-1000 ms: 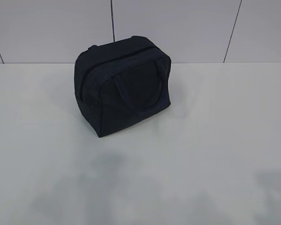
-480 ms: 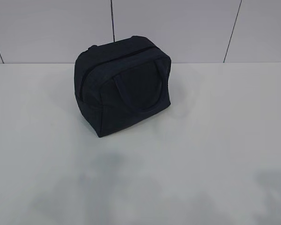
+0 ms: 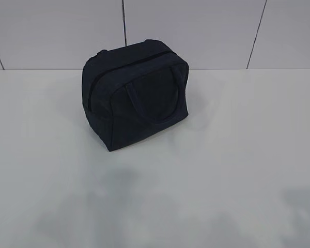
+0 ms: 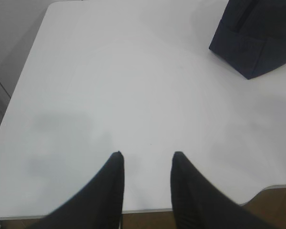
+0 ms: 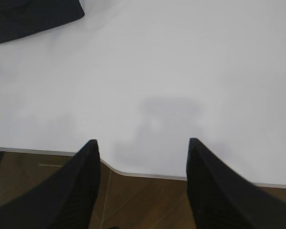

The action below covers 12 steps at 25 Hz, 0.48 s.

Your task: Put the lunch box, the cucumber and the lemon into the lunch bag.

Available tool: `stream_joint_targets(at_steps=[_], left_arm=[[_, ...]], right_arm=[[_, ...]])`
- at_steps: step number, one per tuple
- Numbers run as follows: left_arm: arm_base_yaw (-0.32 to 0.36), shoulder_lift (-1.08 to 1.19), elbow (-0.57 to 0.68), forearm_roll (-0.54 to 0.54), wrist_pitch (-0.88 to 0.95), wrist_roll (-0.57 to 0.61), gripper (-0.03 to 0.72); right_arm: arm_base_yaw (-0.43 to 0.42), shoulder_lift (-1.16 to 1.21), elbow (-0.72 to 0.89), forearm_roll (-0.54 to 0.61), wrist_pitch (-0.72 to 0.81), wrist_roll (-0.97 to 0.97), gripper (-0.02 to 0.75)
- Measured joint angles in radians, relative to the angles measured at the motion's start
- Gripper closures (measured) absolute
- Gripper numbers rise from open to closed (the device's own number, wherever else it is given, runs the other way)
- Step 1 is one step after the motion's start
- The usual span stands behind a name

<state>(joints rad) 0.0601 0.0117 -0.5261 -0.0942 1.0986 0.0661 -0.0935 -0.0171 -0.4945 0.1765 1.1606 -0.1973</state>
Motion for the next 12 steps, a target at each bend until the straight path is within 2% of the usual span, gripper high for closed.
stream_joint_targets(at_steps=[12], left_arm=[[0.0,0.0,0.0,0.0,0.0,0.0,0.453]], right_arm=[[0.0,0.0,0.0,0.0,0.0,0.0,0.305]])
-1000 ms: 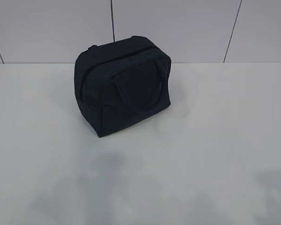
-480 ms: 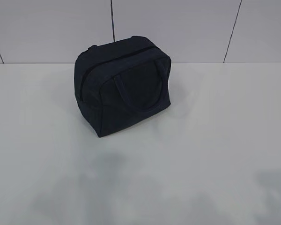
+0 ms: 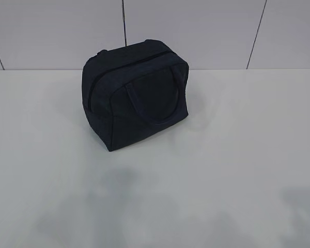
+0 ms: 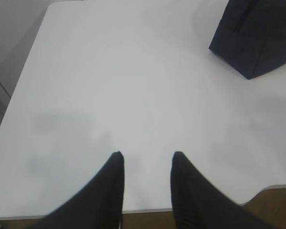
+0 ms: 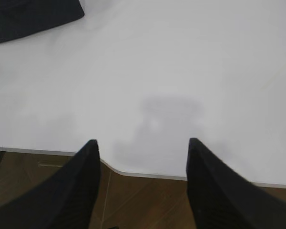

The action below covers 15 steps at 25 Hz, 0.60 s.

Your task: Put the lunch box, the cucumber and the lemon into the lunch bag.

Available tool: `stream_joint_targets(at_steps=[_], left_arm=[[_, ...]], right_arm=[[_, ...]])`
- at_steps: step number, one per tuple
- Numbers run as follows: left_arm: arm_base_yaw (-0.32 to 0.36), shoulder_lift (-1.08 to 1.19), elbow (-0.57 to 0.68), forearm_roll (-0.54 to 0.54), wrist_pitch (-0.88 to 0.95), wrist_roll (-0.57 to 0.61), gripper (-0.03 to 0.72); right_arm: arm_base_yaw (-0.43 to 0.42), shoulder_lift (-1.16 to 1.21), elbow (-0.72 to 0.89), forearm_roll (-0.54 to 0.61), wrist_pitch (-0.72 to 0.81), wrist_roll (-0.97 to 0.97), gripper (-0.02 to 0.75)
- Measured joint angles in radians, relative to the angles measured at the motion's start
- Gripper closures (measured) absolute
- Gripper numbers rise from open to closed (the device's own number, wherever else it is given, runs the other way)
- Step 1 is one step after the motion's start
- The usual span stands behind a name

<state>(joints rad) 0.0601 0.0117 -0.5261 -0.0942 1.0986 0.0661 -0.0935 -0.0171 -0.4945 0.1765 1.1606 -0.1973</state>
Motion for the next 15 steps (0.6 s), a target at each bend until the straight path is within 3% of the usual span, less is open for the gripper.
stream_joint_targets(at_steps=[15], left_arm=[[0.0,0.0,0.0,0.0,0.0,0.0,0.452]], right_arm=[[0.0,0.0,0.0,0.0,0.0,0.0,0.305]])
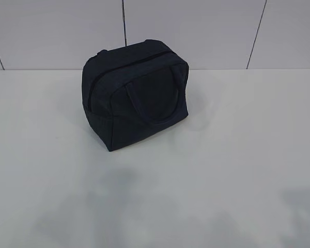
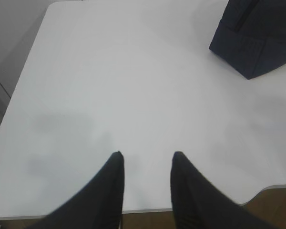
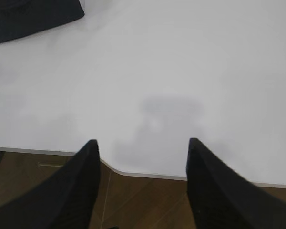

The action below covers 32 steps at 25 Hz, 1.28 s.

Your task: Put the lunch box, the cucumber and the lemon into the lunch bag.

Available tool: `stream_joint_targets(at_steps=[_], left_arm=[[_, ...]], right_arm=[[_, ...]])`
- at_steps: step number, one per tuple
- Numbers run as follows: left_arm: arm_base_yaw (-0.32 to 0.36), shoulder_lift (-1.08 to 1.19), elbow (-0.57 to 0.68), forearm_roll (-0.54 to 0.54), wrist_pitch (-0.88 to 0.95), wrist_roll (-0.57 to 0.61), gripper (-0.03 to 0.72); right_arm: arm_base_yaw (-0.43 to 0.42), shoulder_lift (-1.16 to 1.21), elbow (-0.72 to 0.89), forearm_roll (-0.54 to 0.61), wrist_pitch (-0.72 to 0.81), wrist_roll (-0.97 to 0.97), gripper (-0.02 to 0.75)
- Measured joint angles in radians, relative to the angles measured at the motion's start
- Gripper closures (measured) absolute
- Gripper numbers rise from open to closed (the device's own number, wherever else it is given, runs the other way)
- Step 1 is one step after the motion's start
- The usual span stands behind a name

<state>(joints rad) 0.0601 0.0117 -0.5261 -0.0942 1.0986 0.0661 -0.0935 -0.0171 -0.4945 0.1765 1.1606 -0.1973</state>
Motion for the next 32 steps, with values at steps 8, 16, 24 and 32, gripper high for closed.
stream_joint_targets(at_steps=[8,16,24,32], left_arm=[[0.0,0.0,0.0,0.0,0.0,0.0,0.452],[0.0,0.0,0.0,0.0,0.0,0.0,0.452],[0.0,0.0,0.0,0.0,0.0,0.0,0.452],[0.0,0.0,0.0,0.0,0.0,0.0,0.452]], right_arm=[[0.0,0.0,0.0,0.0,0.0,0.0,0.305],[0.0,0.0,0.0,0.0,0.0,0.0,0.305],[0.0,0.0,0.0,0.0,0.0,0.0,0.305],[0.0,0.0,0.0,0.0,0.0,0.0,0.305]])
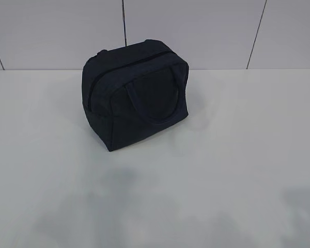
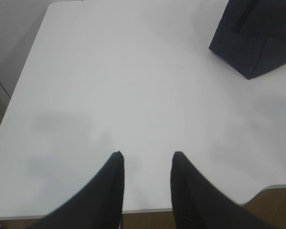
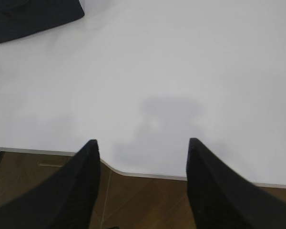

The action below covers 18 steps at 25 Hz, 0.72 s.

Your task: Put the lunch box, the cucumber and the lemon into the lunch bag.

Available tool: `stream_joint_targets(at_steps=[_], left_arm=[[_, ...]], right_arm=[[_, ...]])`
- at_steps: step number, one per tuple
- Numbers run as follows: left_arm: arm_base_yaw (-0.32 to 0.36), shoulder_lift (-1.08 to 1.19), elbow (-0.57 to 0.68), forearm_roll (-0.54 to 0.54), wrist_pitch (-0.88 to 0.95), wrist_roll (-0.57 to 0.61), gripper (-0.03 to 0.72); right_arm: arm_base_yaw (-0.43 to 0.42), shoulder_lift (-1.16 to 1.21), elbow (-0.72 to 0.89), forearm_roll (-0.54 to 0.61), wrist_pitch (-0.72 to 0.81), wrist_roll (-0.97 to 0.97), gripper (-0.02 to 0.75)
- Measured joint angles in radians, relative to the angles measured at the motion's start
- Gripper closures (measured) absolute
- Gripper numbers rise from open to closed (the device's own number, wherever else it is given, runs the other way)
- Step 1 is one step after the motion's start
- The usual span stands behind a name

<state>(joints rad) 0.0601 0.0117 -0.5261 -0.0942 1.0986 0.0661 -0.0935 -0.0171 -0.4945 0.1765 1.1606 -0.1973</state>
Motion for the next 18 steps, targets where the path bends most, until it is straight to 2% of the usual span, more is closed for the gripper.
stream_joint_targets(at_steps=[18], left_arm=[[0.0,0.0,0.0,0.0,0.0,0.0,0.452]], right_arm=[[0.0,0.0,0.0,0.0,0.0,0.0,0.305]])
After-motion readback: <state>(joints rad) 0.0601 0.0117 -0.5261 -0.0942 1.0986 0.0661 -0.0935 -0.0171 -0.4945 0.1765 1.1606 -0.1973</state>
